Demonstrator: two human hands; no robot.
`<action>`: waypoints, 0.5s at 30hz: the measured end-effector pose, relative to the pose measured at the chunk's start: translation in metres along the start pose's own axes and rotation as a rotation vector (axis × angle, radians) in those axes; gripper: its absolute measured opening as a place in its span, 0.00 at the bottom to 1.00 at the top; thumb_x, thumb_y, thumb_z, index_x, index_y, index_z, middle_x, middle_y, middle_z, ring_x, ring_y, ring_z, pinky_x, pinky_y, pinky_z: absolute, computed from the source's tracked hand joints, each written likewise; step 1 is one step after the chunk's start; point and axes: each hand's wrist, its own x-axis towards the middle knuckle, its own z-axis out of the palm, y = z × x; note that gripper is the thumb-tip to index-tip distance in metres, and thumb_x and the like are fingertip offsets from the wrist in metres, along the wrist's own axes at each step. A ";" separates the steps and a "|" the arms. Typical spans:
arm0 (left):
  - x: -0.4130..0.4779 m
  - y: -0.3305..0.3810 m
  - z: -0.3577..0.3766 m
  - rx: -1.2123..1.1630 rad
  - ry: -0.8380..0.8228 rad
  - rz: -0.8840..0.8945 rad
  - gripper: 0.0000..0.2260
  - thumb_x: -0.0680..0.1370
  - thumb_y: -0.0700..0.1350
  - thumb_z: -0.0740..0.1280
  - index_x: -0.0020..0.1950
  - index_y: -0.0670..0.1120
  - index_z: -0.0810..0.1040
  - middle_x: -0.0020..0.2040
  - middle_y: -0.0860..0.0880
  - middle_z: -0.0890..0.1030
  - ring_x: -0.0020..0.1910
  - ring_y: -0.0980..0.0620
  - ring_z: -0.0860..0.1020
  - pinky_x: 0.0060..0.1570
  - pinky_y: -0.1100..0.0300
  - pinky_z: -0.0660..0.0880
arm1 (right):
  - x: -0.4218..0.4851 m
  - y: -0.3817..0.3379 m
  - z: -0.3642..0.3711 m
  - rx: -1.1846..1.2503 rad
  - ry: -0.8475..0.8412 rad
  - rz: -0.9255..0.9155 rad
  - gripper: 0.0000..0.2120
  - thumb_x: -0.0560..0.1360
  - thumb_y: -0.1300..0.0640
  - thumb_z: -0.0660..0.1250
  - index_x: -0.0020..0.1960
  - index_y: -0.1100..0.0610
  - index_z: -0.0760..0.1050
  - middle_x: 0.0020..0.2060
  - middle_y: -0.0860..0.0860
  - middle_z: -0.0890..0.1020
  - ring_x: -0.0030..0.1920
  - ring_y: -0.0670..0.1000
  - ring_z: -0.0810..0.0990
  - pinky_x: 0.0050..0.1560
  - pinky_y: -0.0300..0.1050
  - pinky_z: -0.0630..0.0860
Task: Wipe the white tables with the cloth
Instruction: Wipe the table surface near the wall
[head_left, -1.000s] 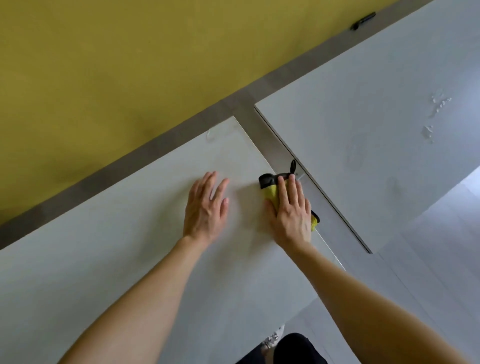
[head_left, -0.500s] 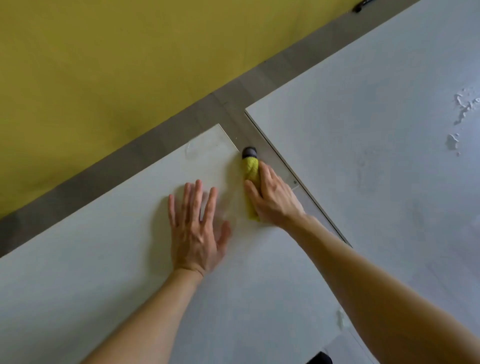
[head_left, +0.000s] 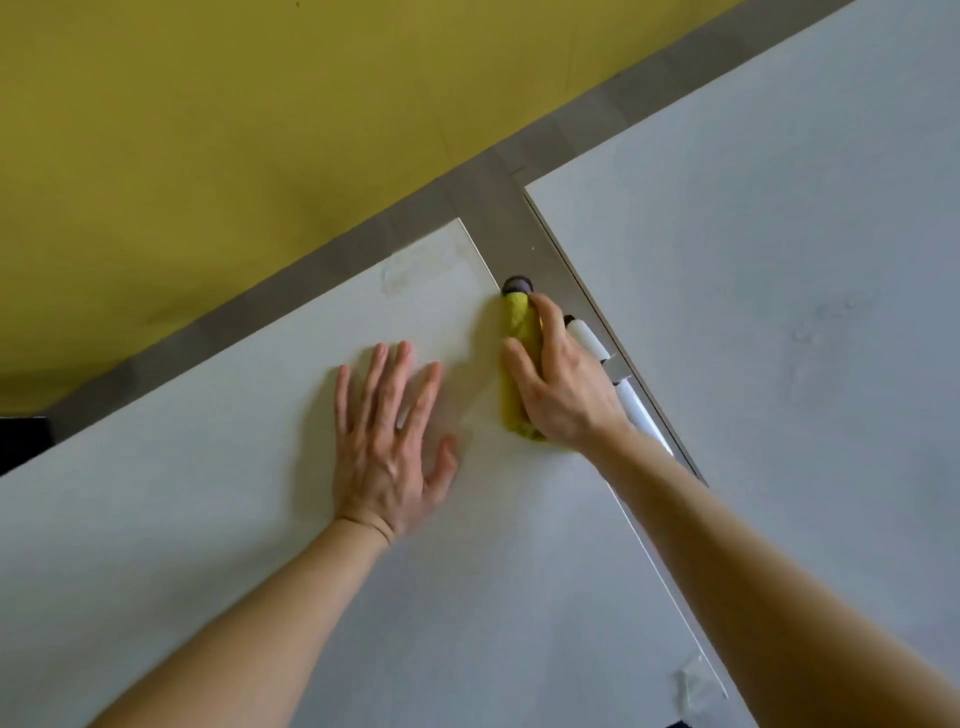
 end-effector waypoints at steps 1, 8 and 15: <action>0.001 0.000 0.000 0.007 -0.002 0.001 0.31 0.82 0.58 0.63 0.84 0.48 0.69 0.87 0.40 0.61 0.86 0.37 0.58 0.79 0.26 0.57 | 0.026 -0.012 0.000 -0.001 0.002 -0.041 0.29 0.87 0.36 0.55 0.84 0.45 0.55 0.71 0.58 0.78 0.65 0.63 0.80 0.55 0.49 0.69; 0.000 -0.003 -0.001 0.026 0.005 0.010 0.30 0.82 0.60 0.62 0.83 0.52 0.71 0.85 0.39 0.64 0.85 0.37 0.61 0.79 0.27 0.58 | 0.071 -0.034 0.011 0.103 0.085 -0.181 0.30 0.87 0.44 0.63 0.86 0.48 0.59 0.78 0.50 0.72 0.72 0.56 0.76 0.63 0.46 0.70; 0.001 -0.002 -0.004 0.021 -0.024 0.003 0.31 0.82 0.61 0.62 0.84 0.50 0.70 0.86 0.39 0.61 0.86 0.36 0.58 0.78 0.26 0.57 | 0.008 0.003 0.002 0.016 0.001 -0.211 0.33 0.87 0.50 0.62 0.88 0.49 0.53 0.86 0.47 0.61 0.75 0.57 0.73 0.61 0.40 0.65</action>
